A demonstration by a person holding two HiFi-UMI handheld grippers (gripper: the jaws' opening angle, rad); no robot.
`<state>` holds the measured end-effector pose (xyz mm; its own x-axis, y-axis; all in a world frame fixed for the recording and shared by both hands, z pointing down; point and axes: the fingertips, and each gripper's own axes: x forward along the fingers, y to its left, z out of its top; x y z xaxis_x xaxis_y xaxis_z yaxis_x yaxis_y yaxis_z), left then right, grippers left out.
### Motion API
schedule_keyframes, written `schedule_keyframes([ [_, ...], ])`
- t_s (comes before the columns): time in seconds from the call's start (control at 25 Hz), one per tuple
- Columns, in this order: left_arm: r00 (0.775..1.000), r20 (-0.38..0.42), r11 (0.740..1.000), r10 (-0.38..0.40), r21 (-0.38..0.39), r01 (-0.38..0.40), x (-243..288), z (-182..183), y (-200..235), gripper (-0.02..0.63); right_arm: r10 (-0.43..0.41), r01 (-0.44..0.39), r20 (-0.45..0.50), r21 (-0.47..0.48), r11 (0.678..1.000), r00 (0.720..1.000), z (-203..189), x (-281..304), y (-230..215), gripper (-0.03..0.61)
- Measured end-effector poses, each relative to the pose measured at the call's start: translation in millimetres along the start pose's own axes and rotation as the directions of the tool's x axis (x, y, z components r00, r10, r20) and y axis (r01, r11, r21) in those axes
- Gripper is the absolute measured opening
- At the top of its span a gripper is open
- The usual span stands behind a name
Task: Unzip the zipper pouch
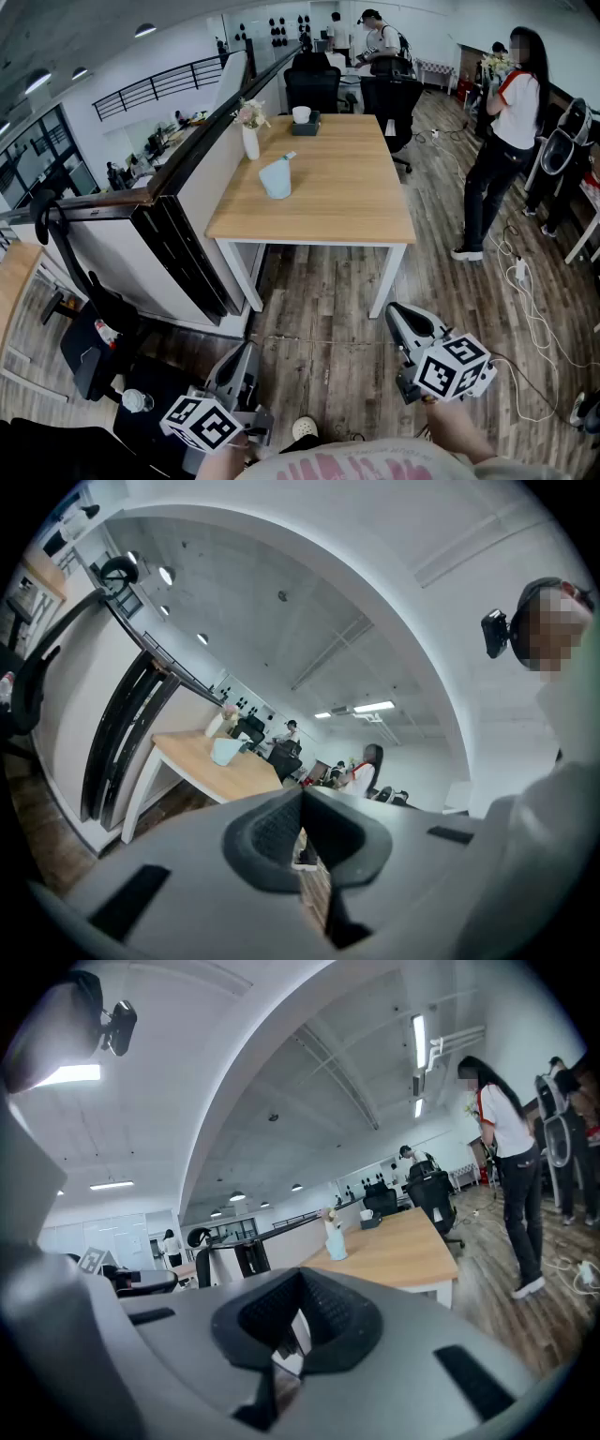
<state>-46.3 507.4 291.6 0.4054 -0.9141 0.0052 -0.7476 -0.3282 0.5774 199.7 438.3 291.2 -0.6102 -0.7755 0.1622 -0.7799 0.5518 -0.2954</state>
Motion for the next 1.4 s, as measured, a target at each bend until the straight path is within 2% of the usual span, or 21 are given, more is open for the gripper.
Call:
schedule_keyframes([
  [0.4,1.000,0.011,1.000,-0.014,0.005,0.014,46.6,47.6,63.2,0.002,-0.013,0.013,0.022,0.018,1.000,1.000,14.0,83.0,2.1,-0.005],
  [0.6,1.000,0.010,1.000,-0.011,-0.021,0.011,62.9,53.6,97.1,0.002,-0.029,0.029,-0.025,0.005,1.000,0.999,-0.8,121.9,3.5,-0.005],
  [0.8,1.000,0.008,0.998,0.006,-0.057,-0.006,86.9,57.8,128.2,0.000,-0.017,0.021,-0.059,0.060,0.998,0.998,-6.8,163.1,-5.5,-0.003],
  [1.0,0.999,0.008,0.999,0.051,-0.016,-0.051,130.9,72.4,159.3,0.000,-0.025,0.029,-0.090,0.043,0.999,0.996,2.7,218.9,-37.4,-0.003],
  [1.16,0.998,0.042,0.997,0.055,-0.049,-0.053,175.4,90.7,179.7,0.002,0.004,0.001,-0.090,0.054,0.999,0.996,23.3,273.0,-67.3,-0.003],
  [1.4,0.990,0.039,0.990,0.133,-0.047,-0.131,253.4,113.5,212.0,0.002,0.064,-0.061,-0.099,0.033,0.998,0.993,63.8,354.9,-112.8,-0.003],
])
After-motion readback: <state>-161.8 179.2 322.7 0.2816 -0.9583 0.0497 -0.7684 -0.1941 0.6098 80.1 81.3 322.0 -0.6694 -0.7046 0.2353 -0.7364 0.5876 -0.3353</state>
